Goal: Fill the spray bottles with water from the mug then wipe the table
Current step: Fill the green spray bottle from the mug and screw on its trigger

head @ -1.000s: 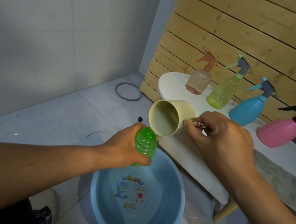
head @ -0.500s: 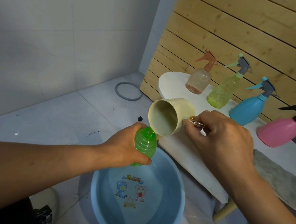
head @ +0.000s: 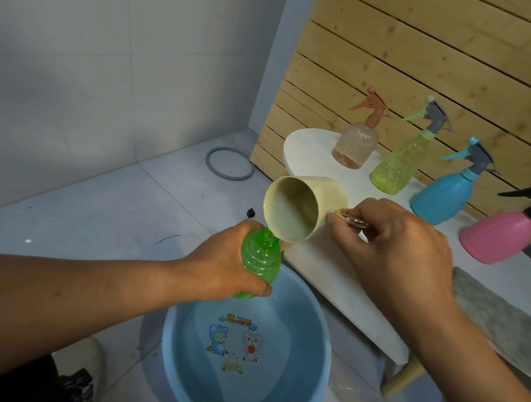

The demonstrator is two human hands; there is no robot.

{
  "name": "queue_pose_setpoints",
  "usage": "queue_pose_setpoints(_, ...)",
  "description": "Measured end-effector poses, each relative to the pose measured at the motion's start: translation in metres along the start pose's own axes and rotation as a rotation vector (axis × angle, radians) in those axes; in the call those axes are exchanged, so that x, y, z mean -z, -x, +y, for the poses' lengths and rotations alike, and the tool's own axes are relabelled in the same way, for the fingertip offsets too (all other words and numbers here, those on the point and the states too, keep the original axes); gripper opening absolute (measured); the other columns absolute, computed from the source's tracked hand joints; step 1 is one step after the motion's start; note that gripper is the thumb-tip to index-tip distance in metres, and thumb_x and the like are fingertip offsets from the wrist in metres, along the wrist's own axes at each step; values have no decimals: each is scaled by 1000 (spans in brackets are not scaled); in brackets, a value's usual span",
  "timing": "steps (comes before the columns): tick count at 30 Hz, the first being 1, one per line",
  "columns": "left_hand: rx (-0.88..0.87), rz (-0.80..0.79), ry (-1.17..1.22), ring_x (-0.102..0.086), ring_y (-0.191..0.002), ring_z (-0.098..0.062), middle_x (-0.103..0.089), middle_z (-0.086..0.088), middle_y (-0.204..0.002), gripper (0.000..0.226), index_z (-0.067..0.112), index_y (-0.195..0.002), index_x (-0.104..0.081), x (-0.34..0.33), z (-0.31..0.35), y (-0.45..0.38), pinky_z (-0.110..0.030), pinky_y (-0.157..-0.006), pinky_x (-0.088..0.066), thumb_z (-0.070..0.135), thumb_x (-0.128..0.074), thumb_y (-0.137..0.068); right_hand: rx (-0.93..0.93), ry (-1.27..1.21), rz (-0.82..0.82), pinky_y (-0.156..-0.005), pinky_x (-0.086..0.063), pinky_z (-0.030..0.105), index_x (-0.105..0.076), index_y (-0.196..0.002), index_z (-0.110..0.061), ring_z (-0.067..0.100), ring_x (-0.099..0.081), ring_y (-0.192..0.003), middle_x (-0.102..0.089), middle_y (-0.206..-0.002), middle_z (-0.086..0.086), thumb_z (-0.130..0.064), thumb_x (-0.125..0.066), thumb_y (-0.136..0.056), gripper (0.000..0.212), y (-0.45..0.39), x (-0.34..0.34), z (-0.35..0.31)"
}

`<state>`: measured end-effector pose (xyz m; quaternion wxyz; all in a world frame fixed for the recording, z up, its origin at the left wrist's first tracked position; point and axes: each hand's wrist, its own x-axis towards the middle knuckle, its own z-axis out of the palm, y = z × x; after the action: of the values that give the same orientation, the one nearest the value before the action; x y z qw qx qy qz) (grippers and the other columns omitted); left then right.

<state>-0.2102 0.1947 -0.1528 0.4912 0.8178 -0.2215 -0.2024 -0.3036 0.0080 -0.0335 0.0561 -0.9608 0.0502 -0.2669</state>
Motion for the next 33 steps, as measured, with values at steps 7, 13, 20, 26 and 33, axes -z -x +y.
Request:
queue_pose_setpoints(7,-13,38,20,-62,-103,-2,-63,18,-112,87,45,-129,-48,0,-2,-1,-25,-85,-55,32,-100,-60,-500,-603,-177,-53,-31,28,-67,-74,-6,12,-40,-59,-49,-60,5,-46,-72,-88,42,-12,-2,19)
queue_pose_setpoints(13,-41,92,109,-67,-97,-3,-68,12,-108,75,41,-119,-56,4,5,-3,-29,-86,-59,22,-100,-61,-673,-745,-301,-58,-30,28,-65,-81,-1,13,-34,-62,-47,-64,-3,-47,-65,-95,48,-10,-16,41)
queue_pose_setpoints(20,-67,86,96,-68,-94,-4,-68,9,-107,75,37,-120,-56,3,9,-2,-20,-76,-54,16,-98,-62,-591,-610,-478,-72,-45,32,-76,-81,-20,18,-63,-74,-71,-76,-2,-46,-62,-98,34,25,-75,66)
queue_pose_setpoints(26,-57,95,90,-66,-90,1,-67,11,-105,76,38,-120,-54,0,7,-2,-15,-73,-51,16,-98,-62,-69,126,-438,-72,-49,36,-67,-100,-24,25,-59,-94,-64,-101,-3,-49,-46,-102,32,55,-109,73)
queue_pose_setpoints(33,-44,107,104,-67,-95,-3,-67,10,-108,81,34,-128,-53,-1,7,-6,-21,-78,-53,16,-98,-63,309,453,-240,-55,-27,34,-64,-72,-18,29,-51,-56,-55,-69,3,-12,-89,-64,27,69,-117,69)
